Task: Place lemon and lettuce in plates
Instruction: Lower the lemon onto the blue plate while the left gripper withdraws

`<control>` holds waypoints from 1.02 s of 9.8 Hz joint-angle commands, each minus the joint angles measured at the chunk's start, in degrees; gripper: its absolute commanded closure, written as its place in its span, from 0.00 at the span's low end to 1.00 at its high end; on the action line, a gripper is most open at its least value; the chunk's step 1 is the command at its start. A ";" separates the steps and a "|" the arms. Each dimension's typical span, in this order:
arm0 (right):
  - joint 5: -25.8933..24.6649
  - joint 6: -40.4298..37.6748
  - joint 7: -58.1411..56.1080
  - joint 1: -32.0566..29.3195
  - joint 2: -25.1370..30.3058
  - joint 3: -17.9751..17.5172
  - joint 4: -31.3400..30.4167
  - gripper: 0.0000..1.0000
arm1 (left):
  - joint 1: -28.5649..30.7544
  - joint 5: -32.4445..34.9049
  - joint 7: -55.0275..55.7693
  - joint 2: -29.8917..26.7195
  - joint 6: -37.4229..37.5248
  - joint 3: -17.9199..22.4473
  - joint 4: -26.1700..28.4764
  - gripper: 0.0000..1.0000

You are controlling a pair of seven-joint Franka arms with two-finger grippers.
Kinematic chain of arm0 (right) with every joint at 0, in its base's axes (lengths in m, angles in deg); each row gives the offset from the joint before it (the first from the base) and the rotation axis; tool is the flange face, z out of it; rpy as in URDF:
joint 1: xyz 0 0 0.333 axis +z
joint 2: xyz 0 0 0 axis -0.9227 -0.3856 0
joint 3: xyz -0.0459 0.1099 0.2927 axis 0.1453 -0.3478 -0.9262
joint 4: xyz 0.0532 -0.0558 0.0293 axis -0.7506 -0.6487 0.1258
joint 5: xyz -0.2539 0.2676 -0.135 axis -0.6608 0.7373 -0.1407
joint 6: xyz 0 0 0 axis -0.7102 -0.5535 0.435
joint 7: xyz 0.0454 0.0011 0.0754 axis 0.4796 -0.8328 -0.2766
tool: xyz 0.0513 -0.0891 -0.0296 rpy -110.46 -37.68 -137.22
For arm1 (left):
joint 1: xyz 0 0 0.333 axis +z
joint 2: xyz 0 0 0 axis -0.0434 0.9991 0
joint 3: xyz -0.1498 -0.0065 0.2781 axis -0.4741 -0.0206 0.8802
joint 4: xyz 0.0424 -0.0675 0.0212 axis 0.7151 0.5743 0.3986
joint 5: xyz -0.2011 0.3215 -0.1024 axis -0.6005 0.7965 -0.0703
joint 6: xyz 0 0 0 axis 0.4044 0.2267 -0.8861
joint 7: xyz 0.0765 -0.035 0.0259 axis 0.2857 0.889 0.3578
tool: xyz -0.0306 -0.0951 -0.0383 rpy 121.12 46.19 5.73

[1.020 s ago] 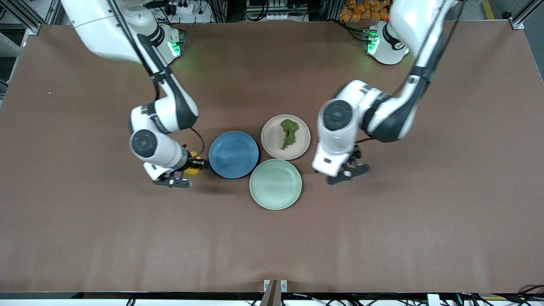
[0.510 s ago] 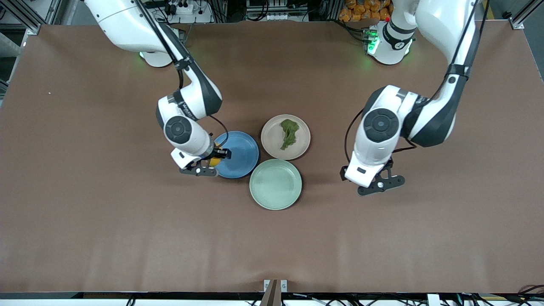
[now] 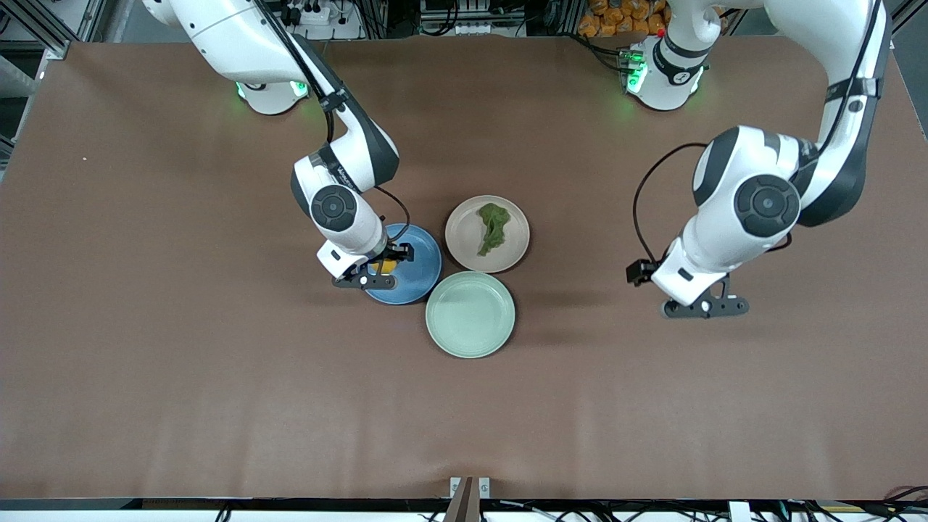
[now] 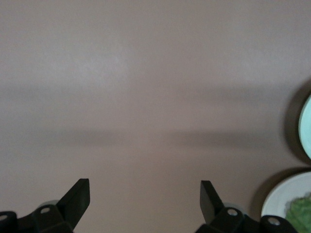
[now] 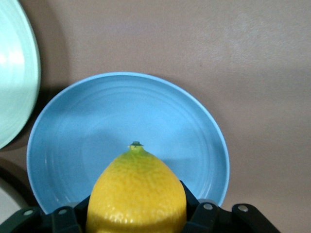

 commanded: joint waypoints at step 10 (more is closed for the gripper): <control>0.49 6.00 0.82 1.68 -4.61 0.41 -0.17 0.15 | 1.35 -1.30 -6.48 -14.12 10.32 2.27 -2.90 0.00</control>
